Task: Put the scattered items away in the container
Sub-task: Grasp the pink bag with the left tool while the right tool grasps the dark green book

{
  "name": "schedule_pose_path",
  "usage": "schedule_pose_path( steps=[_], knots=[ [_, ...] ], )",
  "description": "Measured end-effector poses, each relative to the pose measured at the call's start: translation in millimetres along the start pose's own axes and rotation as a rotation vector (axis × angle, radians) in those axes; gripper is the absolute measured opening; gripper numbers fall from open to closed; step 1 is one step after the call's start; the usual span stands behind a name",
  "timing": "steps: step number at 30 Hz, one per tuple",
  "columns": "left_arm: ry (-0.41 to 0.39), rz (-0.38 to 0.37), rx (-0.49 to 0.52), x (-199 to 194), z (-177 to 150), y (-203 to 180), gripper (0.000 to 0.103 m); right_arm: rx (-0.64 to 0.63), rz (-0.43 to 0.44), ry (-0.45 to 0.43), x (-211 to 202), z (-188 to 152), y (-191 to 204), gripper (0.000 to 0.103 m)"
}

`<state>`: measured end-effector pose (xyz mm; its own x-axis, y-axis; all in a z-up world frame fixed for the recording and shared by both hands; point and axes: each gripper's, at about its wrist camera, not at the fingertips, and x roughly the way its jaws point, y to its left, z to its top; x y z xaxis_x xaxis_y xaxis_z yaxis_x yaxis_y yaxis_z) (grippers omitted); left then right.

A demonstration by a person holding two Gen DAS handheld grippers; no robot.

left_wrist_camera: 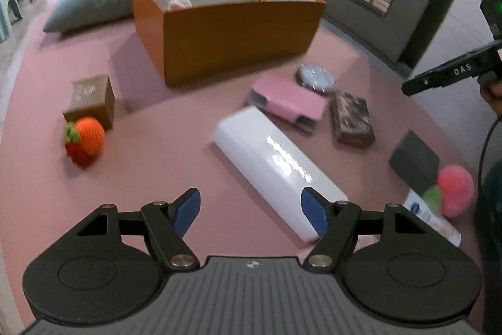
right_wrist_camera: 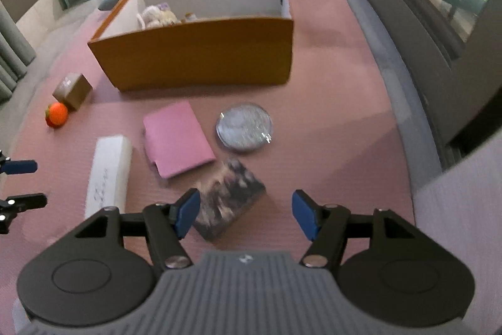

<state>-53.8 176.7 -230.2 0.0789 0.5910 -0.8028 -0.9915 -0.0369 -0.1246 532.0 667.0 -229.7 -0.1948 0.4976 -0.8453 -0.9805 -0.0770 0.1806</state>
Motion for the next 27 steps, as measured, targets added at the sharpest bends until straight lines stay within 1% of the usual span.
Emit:
schedule_pose_path(
  steps=[1, 5, 6, 10, 13, 17, 20, 22, 24, 27],
  knots=[
    [0.010, -0.009, -0.005, 0, -5, -2, 0.084, -0.004, 0.000, 0.004, 0, -5, -2, 0.071],
    [0.033, -0.046, -0.013, -1, -21, -6, 0.086, 0.010, 0.007, 0.013, -2, -22, -11, 0.071],
    [0.040, -0.050, -0.013, 0, -24, -7, 0.086, -0.033, 0.032, 0.027, -3, -27, -12, 0.071],
    [0.061, -0.084, -0.055, 3, -36, -9, 0.086, -0.048, 0.037, 0.042, -2, -38, -14, 0.072],
    [0.078, -0.118, -0.083, 4, -40, -11, 0.086, -0.066, 0.039, 0.058, 1, -46, -16, 0.073],
    [0.105, -0.141, -0.097, 9, -44, -13, 0.086, -0.096, 0.044, 0.085, 6, -53, -18, 0.074],
    [0.131, -0.152, -0.103, 12, -46, -14, 0.087, -0.146, 0.045, 0.108, 10, -56, -16, 0.075],
    [0.142, -0.159, -0.105, 14, -47, -14, 0.087, -0.198, 0.046, 0.125, 12, -58, -13, 0.081],
    [0.153, -0.168, -0.118, 15, -49, -13, 0.087, -0.261, 0.033, 0.134, 15, -63, -7, 0.083],
    [0.182, -0.186, -0.151, 18, -51, -11, 0.087, -0.310, 0.043, 0.158, 20, -68, -1, 0.083]
  ],
)
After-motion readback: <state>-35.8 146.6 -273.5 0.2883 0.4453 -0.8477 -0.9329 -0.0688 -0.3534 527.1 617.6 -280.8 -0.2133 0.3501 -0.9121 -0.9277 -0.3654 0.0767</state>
